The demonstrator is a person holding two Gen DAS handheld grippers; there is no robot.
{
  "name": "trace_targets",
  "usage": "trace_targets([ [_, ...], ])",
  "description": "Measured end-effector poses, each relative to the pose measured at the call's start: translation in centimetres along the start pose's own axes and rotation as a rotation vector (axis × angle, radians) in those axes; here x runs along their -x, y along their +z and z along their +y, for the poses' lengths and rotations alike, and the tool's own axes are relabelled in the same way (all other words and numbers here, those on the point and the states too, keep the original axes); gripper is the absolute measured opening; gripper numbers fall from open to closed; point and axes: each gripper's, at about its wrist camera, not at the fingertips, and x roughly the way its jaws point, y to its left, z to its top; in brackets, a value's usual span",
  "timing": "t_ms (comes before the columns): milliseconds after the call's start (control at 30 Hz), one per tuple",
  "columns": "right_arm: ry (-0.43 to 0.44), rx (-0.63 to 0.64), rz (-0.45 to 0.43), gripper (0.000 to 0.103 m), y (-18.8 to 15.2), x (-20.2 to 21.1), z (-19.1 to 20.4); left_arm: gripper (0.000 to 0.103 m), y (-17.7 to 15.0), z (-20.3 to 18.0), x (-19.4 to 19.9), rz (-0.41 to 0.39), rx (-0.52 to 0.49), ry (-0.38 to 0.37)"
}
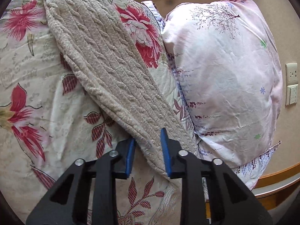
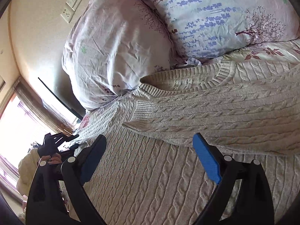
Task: Fold small clothes
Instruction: 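Grasp the other sweater sleeve with the left tool, then fold the held sleeve across the sweater body with the left tool, then release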
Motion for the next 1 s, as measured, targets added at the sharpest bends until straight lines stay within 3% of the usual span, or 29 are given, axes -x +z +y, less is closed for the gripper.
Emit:
trace_targets([
  [67,0.011,-0.003,-0.013,0.095,0.0,0.3,0.0,0.010,-0.1,-1.3,-0.1,-0.026,-0.045,0.011],
  [167,0.027,-0.012,-0.029,0.095,0.1,0.7,-0.2,0.010,-0.8,-5.5,0.3,-0.074,-0.194,0.027],
  [267,0.033,-0.016,-0.042,0.095,0.2,1.0,-0.3,0.010,-2.5,-10.5,0.5,-0.097,-0.358,-0.006],
  [367,0.010,0.006,-0.072,0.095,0.3,1.6,-0.2,0.010,-6.3,-15.5,-0.2,-0.084,-0.555,-0.062],
  [533,-0.023,0.029,-0.118,0.095,0.5,2.5,-0.3,0.010,-16.4,-20.0,-3.8,0.049,-0.895,-0.121],
  [600,-0.028,0.021,-0.117,0.095,0.6,2.5,-0.6,0.011,-20.5,-20.0,-5.9,0.121,-1.011,-0.091],
  [700,-0.036,0.010,-0.113,0.095,0.7,2.5,-1.1,0.015,-24.4,-18.4,-8.9,0.197,-1.144,0.015],
  [767,-0.044,0.012,-0.111,0.095,0.8,2.5,-1.2,0.025,-25.2,-17.3,-9.5,0.227,-1.181,0.062],
  [800,-0.050,0.017,-0.110,0.095,0.8,2.4,-1.2,0.038,-25.2,-16.8,-9.3,0.241,-1.175,0.066],
  [833,-0.060,0.026,-0.109,0.095,0.8,2.3,-1.1,0.051,-24.9,-16.4,-8.6,0.244,-1.160,0.052],
  [900,-0.087,0.056,-0.109,0.095,0.7,2.2,-0.7,0.066,-23.9,-15.6,-6.4,0.213,-1.126,0.017],
  [933,-0.093,0.066,-0.108,0.095,0.6,2.0,-0.5,0.071,-22.9,-15.1,-5.1,0.187,-1.092,0.004],
  [1000,-0.089,0.071,-0.093,0.095,0.4,1.6,-0.3,0.071,-20.4,-13.9,-2.9,0.151,-0.989,-0.009],
])
